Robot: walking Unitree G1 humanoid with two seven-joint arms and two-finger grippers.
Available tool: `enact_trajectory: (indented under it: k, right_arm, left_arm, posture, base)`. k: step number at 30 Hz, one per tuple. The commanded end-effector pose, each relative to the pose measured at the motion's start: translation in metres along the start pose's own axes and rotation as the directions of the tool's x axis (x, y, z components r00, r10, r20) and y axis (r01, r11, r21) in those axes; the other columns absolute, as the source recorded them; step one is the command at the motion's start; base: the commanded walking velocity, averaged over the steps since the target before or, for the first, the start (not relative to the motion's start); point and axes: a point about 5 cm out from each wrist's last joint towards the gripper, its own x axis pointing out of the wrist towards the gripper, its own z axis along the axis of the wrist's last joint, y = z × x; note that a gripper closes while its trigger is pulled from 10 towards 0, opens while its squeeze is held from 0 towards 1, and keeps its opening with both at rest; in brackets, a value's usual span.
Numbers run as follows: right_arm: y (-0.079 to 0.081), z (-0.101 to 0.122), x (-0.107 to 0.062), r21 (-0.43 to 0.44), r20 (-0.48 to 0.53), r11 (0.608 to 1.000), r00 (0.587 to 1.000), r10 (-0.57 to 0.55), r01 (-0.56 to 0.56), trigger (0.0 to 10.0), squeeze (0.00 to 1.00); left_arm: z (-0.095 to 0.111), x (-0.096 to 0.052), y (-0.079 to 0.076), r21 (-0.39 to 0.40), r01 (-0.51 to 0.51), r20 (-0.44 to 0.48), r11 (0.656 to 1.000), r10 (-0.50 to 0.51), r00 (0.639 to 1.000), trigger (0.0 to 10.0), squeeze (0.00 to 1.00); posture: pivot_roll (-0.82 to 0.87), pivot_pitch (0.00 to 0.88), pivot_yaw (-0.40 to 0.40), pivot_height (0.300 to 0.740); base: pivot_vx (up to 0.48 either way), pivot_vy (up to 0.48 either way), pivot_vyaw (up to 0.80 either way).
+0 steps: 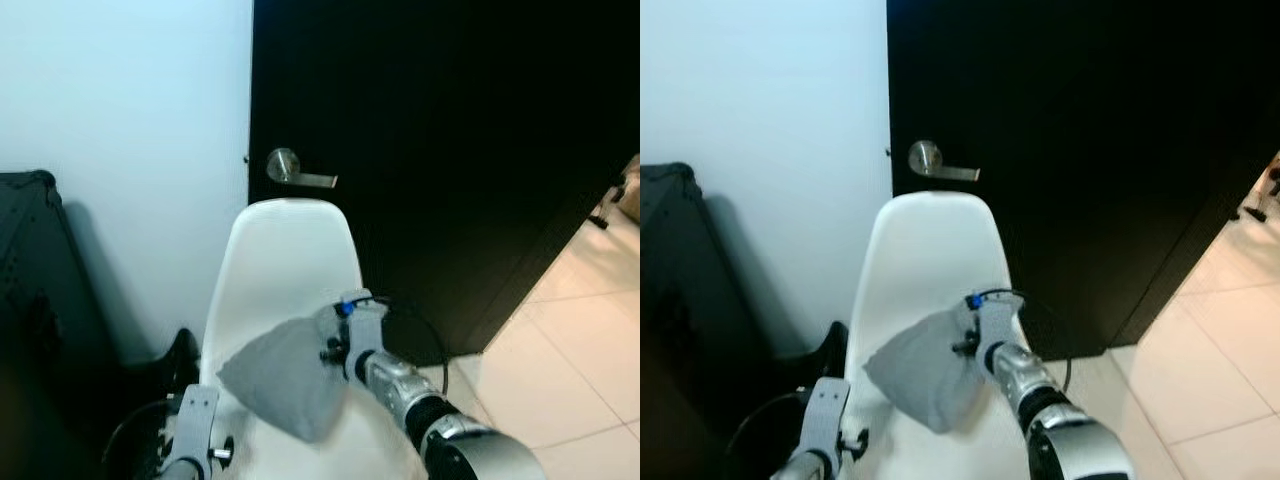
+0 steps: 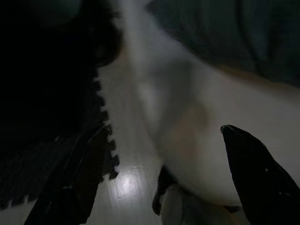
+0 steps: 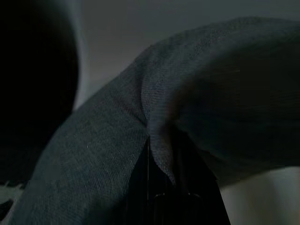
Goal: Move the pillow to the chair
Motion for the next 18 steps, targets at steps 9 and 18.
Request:
enact_trajectory:
  k: [9, 18]
  right_arm:
    - [0.0034, -0.0092, 0.0001, 0.011, -0.036, 1.000, 0.999, 0.006, -0.006, 10.0, 0.00]
    - [0.0071, -0.0122, 0.0003, -0.012, -0.048, 0.999, 0.998, 0.038, -0.038, 10.0, 0.00]
  left_arm:
    - [-0.0065, -0.0012, -0.0035, 0.005, 0.021, -0.038, 1.000, -0.021, 0.999, 10.0, 0.00]
    - [-0.0053, -0.0005, -0.0056, 0.005, 0.023, -0.042, 1.000, -0.022, 0.999, 10.0, 0.00]
  posture:
    - [0.21, 0.000, -0.114, 0.740]
    - [0.21, 0.000, -0.113, 0.740]
  base:
    - [0.000, 0.000, 0.00]
    - [0.000, -0.339, 0.00]
